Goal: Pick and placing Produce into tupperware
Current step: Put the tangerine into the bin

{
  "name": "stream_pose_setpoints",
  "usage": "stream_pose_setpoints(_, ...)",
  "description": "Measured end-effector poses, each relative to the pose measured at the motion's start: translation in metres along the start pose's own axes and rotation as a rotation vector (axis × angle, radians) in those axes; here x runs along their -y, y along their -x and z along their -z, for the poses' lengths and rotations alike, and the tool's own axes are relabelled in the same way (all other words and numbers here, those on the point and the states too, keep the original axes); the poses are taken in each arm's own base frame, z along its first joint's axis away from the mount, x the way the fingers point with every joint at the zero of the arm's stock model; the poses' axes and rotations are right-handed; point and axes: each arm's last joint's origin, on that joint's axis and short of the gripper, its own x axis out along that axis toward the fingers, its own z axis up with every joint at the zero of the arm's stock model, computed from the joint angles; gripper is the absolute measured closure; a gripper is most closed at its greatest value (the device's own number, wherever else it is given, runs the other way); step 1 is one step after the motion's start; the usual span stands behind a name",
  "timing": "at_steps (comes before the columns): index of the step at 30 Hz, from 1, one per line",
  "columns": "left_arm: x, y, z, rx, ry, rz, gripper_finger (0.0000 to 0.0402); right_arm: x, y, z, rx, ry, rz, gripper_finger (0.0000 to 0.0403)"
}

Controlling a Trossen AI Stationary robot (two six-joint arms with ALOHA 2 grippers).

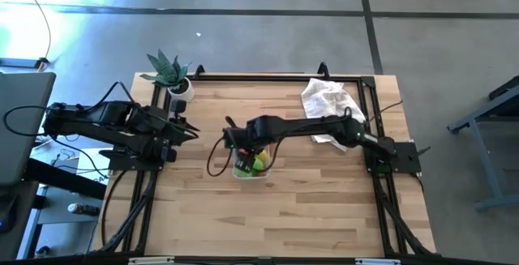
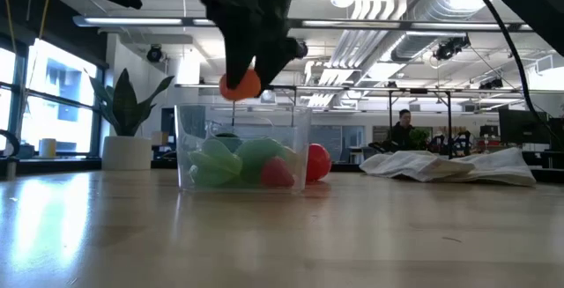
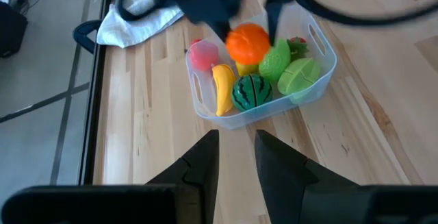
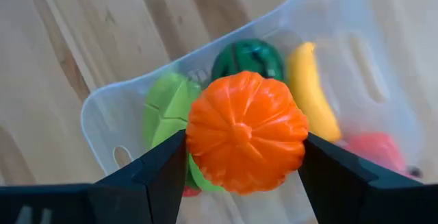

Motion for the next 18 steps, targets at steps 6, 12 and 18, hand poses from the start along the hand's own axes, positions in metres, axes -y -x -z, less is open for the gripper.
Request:
stream_pose_setpoints(6, 0.000, 0.000, 0.000, 0.000, 0.000, 0.000, 0.0316, -0.008, -0.023, 0.004, -0.056, 0.036, -0.002, 0.0167)
stream_pose_setpoints(12, 0.000, 0.000, 0.000, 0.000, 0.000, 0.000, 0.0316, -0.015, -0.028, 0.004, -0.046, 0.054, -0.019, 0.0167)
stream_pose_setpoints(18, 0.000, 0.000, 0.000, 0.000, 0.000, 0.000, 0.0316, -0.018, -0.033, 0.005, -0.050, 0.059, -0.020, 0.0167)
